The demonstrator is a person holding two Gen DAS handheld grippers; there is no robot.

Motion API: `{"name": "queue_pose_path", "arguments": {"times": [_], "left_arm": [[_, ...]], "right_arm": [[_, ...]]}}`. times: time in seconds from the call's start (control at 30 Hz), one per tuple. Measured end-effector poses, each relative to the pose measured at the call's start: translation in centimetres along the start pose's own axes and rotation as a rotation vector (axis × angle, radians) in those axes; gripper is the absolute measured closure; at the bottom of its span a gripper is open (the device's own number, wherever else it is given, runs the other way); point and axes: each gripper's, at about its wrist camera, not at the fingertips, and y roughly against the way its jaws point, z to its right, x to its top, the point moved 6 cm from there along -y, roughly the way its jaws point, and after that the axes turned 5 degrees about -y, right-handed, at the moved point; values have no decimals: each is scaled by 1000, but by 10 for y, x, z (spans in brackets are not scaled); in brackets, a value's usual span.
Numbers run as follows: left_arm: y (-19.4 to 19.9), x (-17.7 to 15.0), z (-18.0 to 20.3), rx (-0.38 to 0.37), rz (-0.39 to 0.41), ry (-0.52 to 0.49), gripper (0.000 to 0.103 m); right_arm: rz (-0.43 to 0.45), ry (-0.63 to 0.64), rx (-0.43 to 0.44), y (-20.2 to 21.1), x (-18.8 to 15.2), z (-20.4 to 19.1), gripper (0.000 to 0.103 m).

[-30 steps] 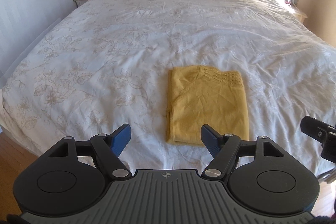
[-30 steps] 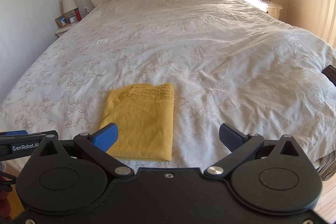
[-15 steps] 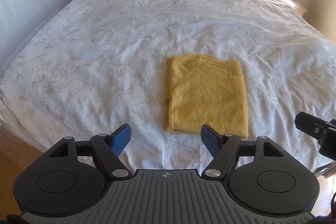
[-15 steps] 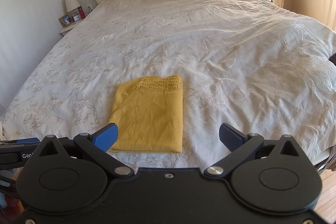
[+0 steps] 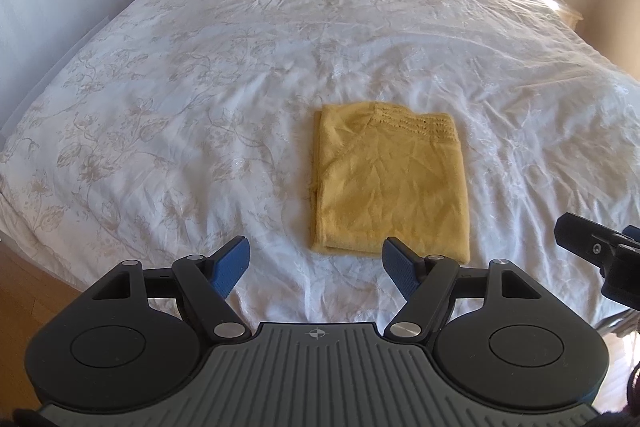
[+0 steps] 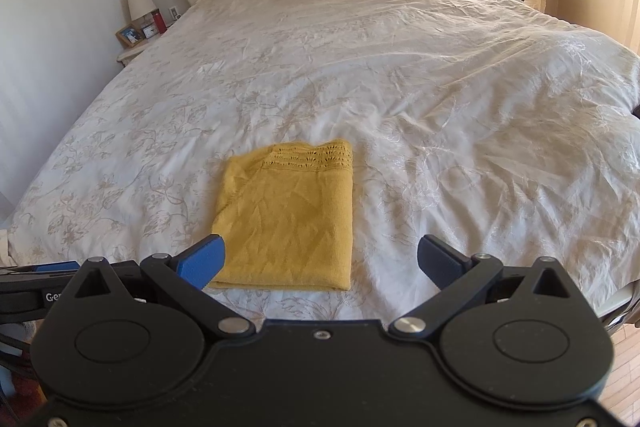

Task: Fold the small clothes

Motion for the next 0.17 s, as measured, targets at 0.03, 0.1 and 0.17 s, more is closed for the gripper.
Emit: {"name": "queue_pose_path", "arguments": {"times": [0.03, 0.1, 0.17], "left_arm": [[-1, 0, 0, -2, -2, -2, 31], [-2, 1, 0, -6, -6, -6, 31], [-4, 0, 2, -9, -11, -7, 31]], "right_arm": [[0, 0, 0, 0, 0, 0, 1], [-1, -1, 1, 0, 0, 0, 1], [-4, -3, 2, -1, 0, 0, 1]]}}
